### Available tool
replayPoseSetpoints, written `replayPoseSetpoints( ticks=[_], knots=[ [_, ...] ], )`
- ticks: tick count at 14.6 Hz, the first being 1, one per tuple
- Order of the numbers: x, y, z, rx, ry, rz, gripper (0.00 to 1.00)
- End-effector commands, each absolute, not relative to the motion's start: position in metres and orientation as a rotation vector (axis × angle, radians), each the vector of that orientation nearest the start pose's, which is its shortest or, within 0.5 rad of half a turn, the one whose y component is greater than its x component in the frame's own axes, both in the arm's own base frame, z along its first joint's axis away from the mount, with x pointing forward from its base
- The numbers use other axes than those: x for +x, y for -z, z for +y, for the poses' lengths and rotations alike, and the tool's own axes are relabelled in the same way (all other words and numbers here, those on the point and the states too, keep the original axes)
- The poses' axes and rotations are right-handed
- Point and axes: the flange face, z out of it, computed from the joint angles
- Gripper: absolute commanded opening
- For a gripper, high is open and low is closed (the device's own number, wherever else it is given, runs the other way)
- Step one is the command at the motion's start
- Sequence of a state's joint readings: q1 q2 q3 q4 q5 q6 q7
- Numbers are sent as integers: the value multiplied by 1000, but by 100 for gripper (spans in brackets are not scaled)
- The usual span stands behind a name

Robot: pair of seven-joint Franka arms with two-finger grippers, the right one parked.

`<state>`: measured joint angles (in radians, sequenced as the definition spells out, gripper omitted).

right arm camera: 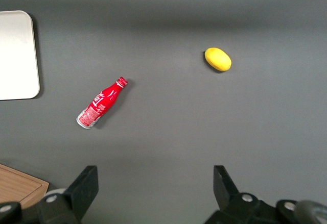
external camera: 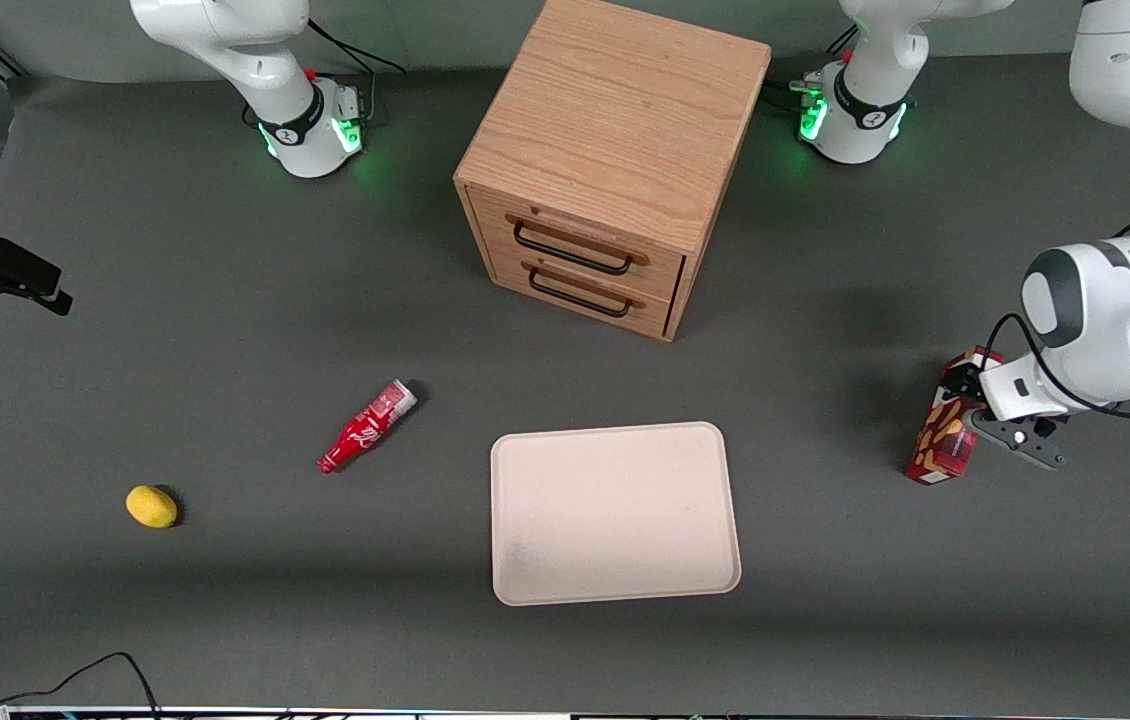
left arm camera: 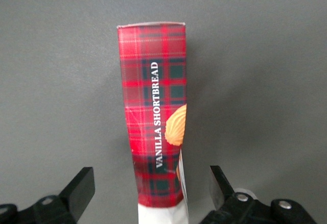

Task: Place red cookie box on tray
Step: 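Close the left gripper on the cookie box's end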

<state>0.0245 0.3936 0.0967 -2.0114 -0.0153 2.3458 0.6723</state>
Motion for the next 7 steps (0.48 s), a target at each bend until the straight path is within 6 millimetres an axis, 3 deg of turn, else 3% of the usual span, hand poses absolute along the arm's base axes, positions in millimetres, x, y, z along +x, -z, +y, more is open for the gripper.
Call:
replayPoseSetpoints(
  ticks=[1,5,6,7],
  knots=[
    [592,-238,72,-3019,-72,865,100],
    [593,-232,72,-3039,-64,842,100],
    [592,-232,72,-3046,-58,833,90],
    [590,-230,71,-3064,-57,814,47]
  ],
)
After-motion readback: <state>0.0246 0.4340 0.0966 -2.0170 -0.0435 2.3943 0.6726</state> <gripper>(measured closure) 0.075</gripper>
